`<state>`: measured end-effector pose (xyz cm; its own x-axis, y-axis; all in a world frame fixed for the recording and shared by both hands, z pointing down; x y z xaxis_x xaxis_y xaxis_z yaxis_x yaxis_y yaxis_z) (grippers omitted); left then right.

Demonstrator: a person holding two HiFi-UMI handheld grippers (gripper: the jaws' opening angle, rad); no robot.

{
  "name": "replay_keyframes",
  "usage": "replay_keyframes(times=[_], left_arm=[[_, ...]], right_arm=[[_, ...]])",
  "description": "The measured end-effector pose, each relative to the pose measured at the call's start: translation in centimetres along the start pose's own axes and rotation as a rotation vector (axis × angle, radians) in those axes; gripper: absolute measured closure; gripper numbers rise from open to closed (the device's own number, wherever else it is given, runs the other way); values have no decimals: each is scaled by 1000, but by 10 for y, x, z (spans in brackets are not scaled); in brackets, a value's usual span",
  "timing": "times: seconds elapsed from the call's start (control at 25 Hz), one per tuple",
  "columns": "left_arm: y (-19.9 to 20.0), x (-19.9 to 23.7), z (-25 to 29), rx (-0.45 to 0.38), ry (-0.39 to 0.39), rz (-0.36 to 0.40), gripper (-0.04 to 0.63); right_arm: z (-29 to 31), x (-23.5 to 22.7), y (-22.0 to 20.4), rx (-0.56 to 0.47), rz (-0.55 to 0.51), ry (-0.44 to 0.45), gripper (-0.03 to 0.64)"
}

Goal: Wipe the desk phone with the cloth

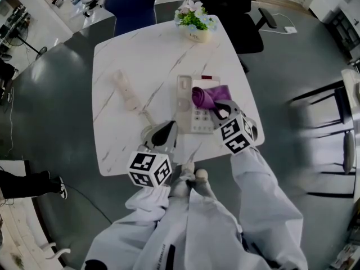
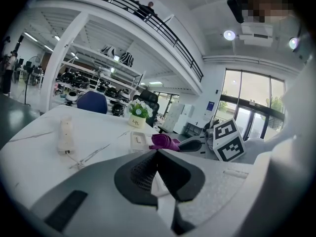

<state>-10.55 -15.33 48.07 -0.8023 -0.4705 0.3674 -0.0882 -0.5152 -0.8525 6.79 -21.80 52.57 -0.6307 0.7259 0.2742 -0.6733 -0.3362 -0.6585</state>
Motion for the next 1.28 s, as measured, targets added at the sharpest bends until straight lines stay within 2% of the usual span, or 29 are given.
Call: replay_keyframes(times=[1.28], left_arm=[[-19,-35,-33,-27,44,-12,597]], right_arm=[[-27,49,-31,23,-24,103,586]])
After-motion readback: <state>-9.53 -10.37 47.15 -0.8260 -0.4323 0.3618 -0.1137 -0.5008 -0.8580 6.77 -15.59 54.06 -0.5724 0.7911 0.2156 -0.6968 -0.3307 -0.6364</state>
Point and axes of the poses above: the fingertips, and each gripper's own axes: z forward along the fingers, x to its left, y out of its top, the point moved 5 cm from there along -z, backward along the fingers, and after that the axes turned 4 degrees about x, right-handed, at the moved point
